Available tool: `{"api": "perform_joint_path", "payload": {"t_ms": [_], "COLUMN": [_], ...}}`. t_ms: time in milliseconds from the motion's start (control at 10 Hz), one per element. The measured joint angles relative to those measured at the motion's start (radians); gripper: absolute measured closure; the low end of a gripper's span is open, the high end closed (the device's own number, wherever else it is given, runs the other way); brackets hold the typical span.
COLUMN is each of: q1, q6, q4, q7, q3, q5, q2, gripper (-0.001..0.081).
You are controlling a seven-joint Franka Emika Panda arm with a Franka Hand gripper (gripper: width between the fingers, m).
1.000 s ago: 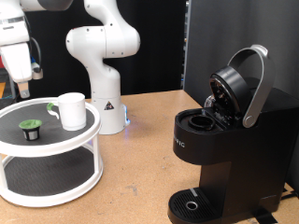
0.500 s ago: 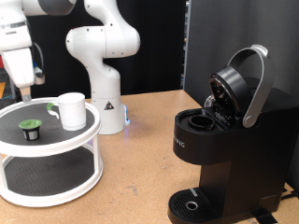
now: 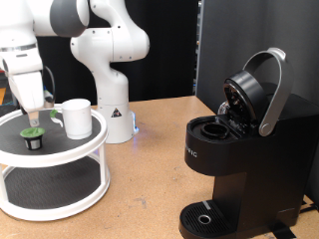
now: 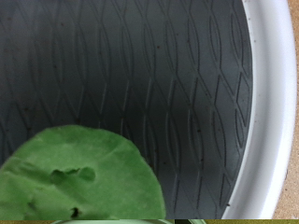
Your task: Make a cup of coffee with the keurig machine
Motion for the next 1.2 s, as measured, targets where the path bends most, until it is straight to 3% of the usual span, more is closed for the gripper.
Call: {"api": "perform_joint_path", "payload": {"t_ms": [400, 800, 900, 1000, 1100, 1200], "q1": [-0.005, -0.005, -0.005, -0.005, -0.005, -0.006], "q6": [0.115, 0.157, 0.157, 0.157, 0.16, 0.16], "q4": [-0.051, -0.067, -0.068, -0.069, -0.068, -0.068], "q7": [0.0, 0.0, 0.0, 0.0, 0.0, 0.0], "q3": [-0.002, -0.003, -0.003, -0.004, -0.004, -0.004], "q5": [-0.002, -0.002, -0.001, -0.001, -0.001, -0.001], "q2": [0.052, 0.09, 0.094, 0.099, 0.102, 0.102], "gripper": [-0.0001, -0.0001, 0.0089, 0.0089, 0.0278, 0.0333]}}
